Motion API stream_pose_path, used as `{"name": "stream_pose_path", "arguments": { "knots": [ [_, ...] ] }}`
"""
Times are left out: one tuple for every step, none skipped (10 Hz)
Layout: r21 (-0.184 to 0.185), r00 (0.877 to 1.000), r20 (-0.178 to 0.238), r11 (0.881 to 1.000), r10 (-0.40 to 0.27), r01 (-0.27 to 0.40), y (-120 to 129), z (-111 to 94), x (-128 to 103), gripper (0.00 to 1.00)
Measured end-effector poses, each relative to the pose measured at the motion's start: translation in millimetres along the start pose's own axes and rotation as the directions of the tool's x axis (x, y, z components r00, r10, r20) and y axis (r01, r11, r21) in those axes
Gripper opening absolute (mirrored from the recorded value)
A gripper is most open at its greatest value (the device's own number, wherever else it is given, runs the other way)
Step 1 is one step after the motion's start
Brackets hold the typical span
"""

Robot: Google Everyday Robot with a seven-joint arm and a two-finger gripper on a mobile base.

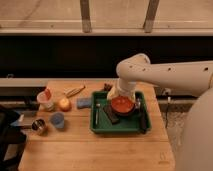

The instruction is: Place eraser in plastic cup

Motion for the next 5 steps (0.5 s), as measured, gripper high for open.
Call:
{"name": "stream_pose_path", "arguments": {
  "knots": [
    [0.016,0.998,-0.047,0.999,-0.048,0.049,4.9,0.0,13.9,0.8],
    [0.025,0.991,-0.086,0.994,-0.1,0.102,13.4,0.1,25.2,0.8],
    [0.029,0.989,-0.098,0.993,-0.112,0.116,14.5,-0.6,28.6,0.8],
    [0.03,0.989,-0.099,0.993,-0.109,0.113,12.6,-0.6,29.0,0.8],
    [0.029,0.989,-0.1,0.993,-0.11,0.113,12.9,-0.2,29.0,0.8]
  ]
}}
